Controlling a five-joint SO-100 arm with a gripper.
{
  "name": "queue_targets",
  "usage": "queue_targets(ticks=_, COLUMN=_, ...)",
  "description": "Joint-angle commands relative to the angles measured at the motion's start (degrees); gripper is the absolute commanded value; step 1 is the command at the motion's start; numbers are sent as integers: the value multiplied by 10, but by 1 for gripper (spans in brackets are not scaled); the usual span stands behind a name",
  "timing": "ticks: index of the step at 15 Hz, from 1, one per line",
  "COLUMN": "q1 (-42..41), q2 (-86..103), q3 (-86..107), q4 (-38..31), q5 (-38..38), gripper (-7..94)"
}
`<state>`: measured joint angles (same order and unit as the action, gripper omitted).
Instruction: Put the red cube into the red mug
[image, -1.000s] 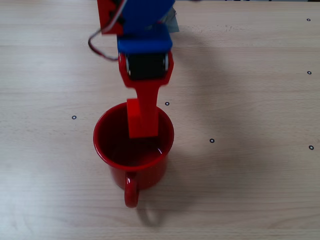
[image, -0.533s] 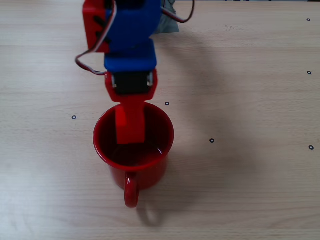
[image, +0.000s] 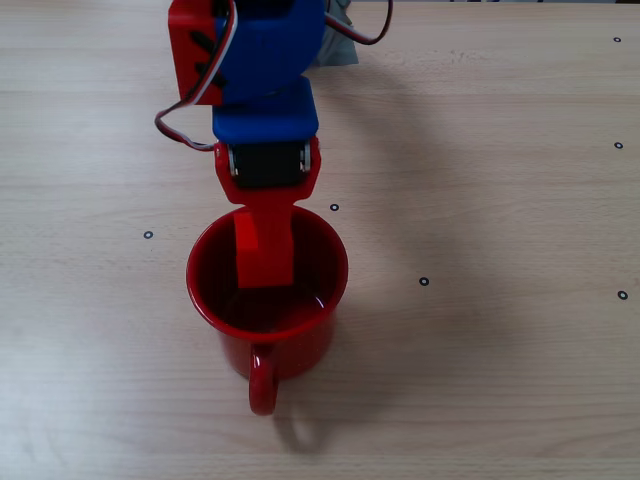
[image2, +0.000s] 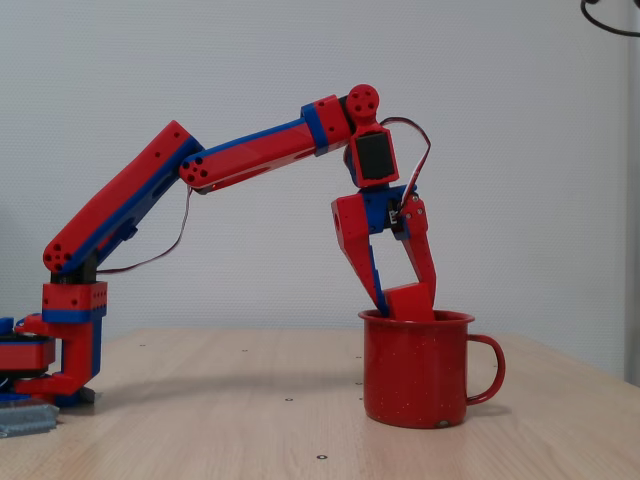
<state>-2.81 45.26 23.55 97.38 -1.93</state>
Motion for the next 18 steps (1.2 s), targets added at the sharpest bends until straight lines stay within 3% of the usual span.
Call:
queue_targets(ticks=1, q1=1, q2=28, q3=-20, q4=1, q5=-21, gripper=11)
queue_targets(ticks=5, q1=-1, q2=34, q3=-11, q4=4, q5=-11, gripper=26)
queue_targets(ticks=11, q1=1, q2=44, q3=-11, q4=-4, q5=-19, gripper=28)
queue_targets(ticks=14, q1=3, q2=54, q3=-6, q4=-11, q5=-35, gripper=23)
queue_targets(ticks=16, q1=2, q2=65, q3=0, q4=-8, q5=-44, gripper=3)
queue_targets(ticks=18, q1=1, q2=76, q3=9, q4=-6, q5=-58, gripper=0)
